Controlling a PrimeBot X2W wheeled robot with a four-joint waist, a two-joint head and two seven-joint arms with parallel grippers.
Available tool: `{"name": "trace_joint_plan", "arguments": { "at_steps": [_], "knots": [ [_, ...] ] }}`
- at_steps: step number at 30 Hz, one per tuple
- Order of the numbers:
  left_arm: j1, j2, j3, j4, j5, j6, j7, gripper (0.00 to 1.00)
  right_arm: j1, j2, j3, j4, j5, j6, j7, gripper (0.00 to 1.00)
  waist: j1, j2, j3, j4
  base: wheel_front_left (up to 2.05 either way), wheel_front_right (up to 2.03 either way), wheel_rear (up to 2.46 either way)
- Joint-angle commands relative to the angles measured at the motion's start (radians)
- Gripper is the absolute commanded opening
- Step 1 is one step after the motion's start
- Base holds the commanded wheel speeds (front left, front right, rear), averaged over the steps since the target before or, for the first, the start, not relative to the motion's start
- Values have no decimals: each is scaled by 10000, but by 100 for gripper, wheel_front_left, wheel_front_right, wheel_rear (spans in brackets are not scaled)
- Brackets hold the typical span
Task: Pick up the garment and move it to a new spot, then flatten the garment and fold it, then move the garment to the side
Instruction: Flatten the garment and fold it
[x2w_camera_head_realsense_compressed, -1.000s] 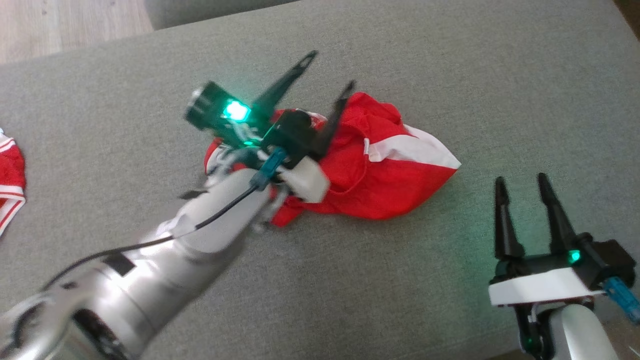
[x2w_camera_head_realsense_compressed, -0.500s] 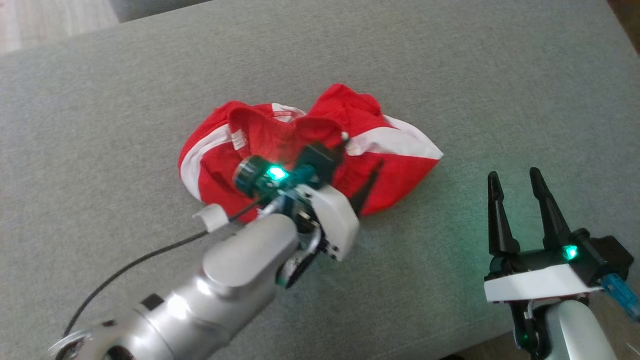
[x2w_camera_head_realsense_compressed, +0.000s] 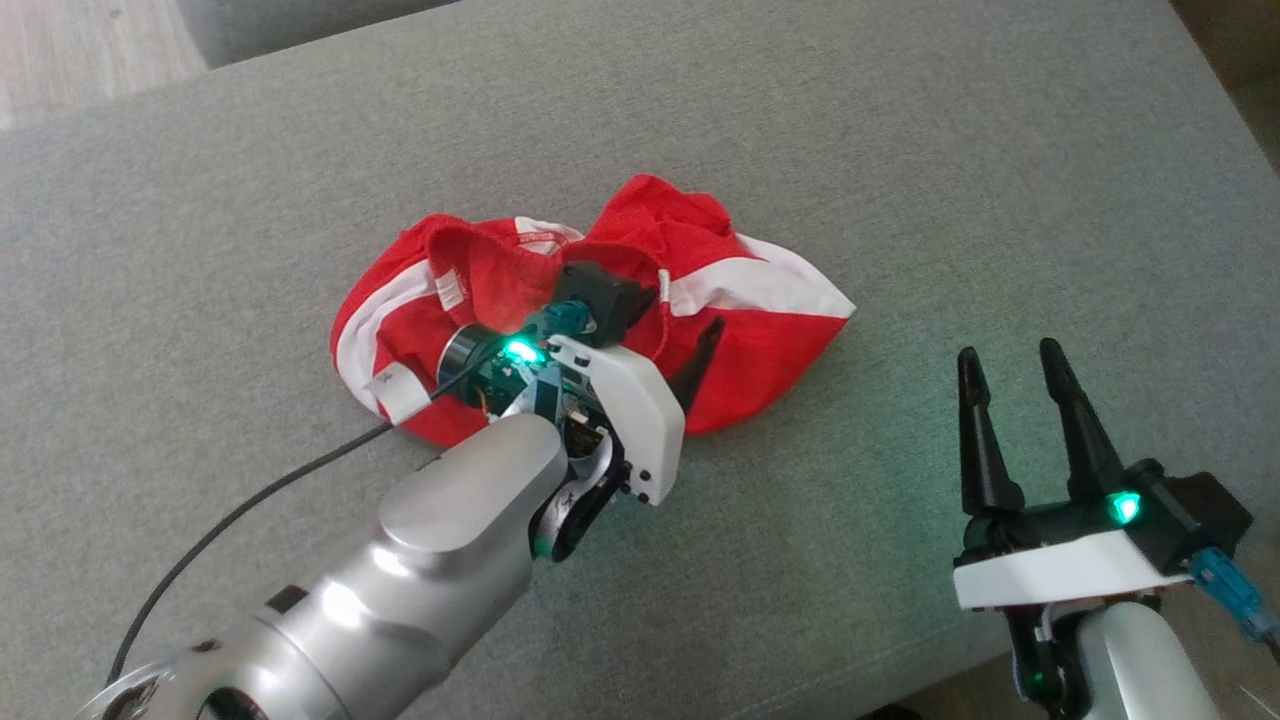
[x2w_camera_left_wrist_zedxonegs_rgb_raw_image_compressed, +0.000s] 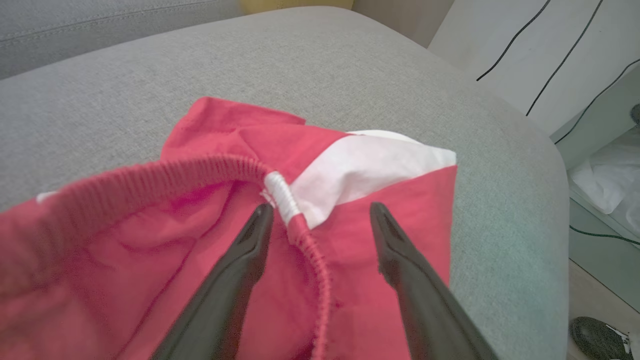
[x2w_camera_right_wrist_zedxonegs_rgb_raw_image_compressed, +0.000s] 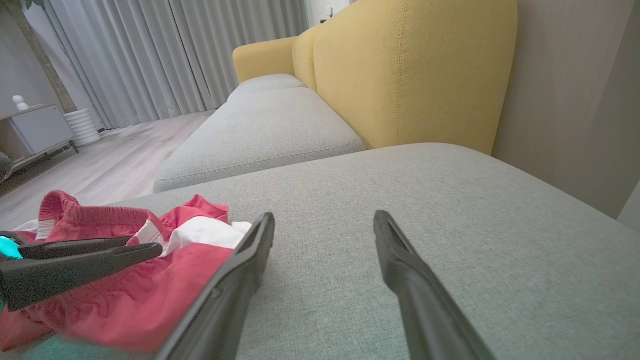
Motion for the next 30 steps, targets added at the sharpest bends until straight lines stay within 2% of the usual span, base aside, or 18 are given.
{"name": "trace_joint_plan", "arguments": {
  "at_steps": [1, 2, 5, 6, 9, 11, 16, 19, 24, 27, 30],
  "knots": [
    [-414, 40, 380, -167, -23, -63, -22, 100, -130, -62, 264, -304, 67, 75, -55, 100, 0, 0, -2, -33, 0, 0, 0],
    [-430, 22, 392, -99, -38, -84, -46, 95, -128, -62, 298, -306, 67, 75, -55, 100, 0, 0, -14, -57, 0, 0, 0],
    [-493, 25, 363, 175, 53, -58, -165, 22, -105, -62, 394, -316, 81, 75, -55, 100, 0, 0, -56, -137, 0, 0, 0],
    [-564, 57, 300, 272, 203, -16, -267, 0, -96, -62, 417, -318, 85, 75, -55, 100, 0, 0, -67, -161, 0, 0, 0],
    [-665, 72, 177, 536, 405, -62, -459, 0, -56, -62, 446, -315, 114, 75, -55, 100, 0, 0, -97, -194, 0, 0, 0],
    [-823, -24, 271, 646, 399, -274, -846, 0, -25, -62, 496, -252, 134, 75, -55, 100, 0, 0, -158, -201, 0, 0, 0],
    [-1519, -304, 338, 139, 262, -1208, -1116, 0, -75, -62, 728, -199, 72, 75, -55, 100, 0, 0, -351, -193, 0, 0, 0],
    [-2199, -187, 596, -535, 171, -1553, -1073, 0, -92, -62, 765, -211, 139, 75, -55, 100, 0, 0, -530, -169, 0, 0, 0],
    [-2959, 531, 1446, -2165, -548, -1890, -695, 0, -3, -62, 753, -192, 492, 75, -55, 100, 0, 0, -804, 21, 0, 0, 0],
    [-2815, 1209, 1758, -3285, -1138, -2059, -366, 0, 95, -62, 671, -191, 638, 75, -55, 100, 0, 0, -887, 251, 0, 0, 0],
    [-2177, 2095, 1983, -4218, -1552, -1953, -163, 0, 122, -62, 704, -148, 613, 75, -55, 100, 0, 0, -857, 532, 0, 0, 0]
  ]
}}
